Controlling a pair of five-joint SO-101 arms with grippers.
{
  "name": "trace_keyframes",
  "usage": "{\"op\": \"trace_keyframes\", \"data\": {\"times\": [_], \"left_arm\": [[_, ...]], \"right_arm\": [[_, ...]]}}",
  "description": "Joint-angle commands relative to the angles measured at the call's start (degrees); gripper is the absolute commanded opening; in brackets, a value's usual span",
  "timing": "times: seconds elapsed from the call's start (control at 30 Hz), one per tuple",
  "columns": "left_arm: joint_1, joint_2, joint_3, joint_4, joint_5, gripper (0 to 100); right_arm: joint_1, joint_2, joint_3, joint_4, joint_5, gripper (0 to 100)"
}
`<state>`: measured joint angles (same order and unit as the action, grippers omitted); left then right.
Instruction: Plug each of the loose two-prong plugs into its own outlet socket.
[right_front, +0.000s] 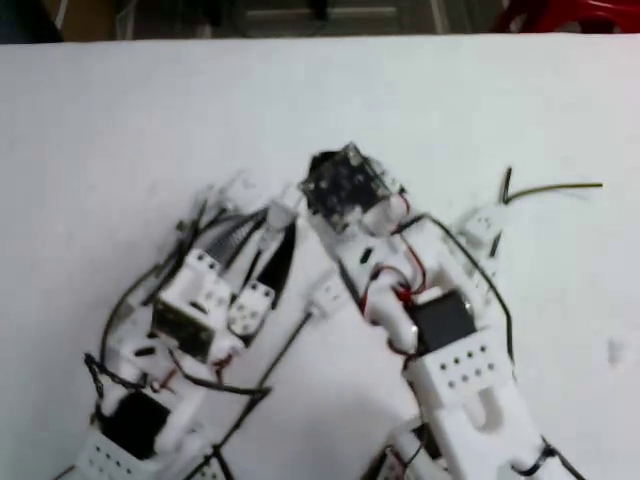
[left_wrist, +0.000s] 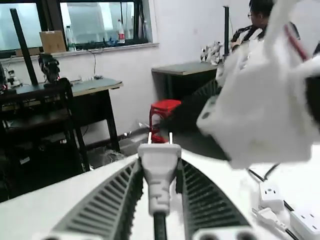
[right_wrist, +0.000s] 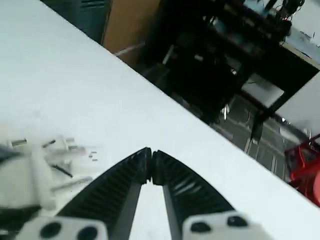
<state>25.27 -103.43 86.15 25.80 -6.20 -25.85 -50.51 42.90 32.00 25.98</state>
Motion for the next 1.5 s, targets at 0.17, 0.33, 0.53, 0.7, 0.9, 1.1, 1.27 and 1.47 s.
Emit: {"op": "trace_keyframes", "data": {"times": [0.17,0.33,0.53,0.7,0.9,1.1,1.27,1.47], "left_arm": [[-0.7,-0.7,-1.1,-0.4,0.1,2],[-0.7,-0.7,-1.1,-0.4,0.0,2],[-0.7,-0.7,-1.1,-0.4,0.0,2],[-0.7,-0.7,-1.1,-0.4,0.0,2],[-0.7,-0.7,-1.1,-0.4,0.0,2],[-0.7,-0.7,-1.1,-0.4,0.1,2],[-0.8,-0.7,-1.1,-0.4,0.4,2],[-7.0,-0.1,-2.2,-1.0,7.0,2]], "right_arm": [[-6.9,-0.7,-18.7,12.6,0.4,1.8],[-13.3,0.2,-19.0,14.7,0.4,1.8],[-9.6,4.2,-9.8,6.0,0.4,1.8],[-0.7,10.2,-5.2,-3.5,0.4,1.8],[5.9,16.4,-5.5,-7.3,0.5,1.8],[6.8,12.2,-5.5,-6.8,0.5,1.8],[8.5,3.3,-5.6,-3.5,0.5,1.8],[16.7,-3.1,-7.2,17.0,0.5,1.8]]}}
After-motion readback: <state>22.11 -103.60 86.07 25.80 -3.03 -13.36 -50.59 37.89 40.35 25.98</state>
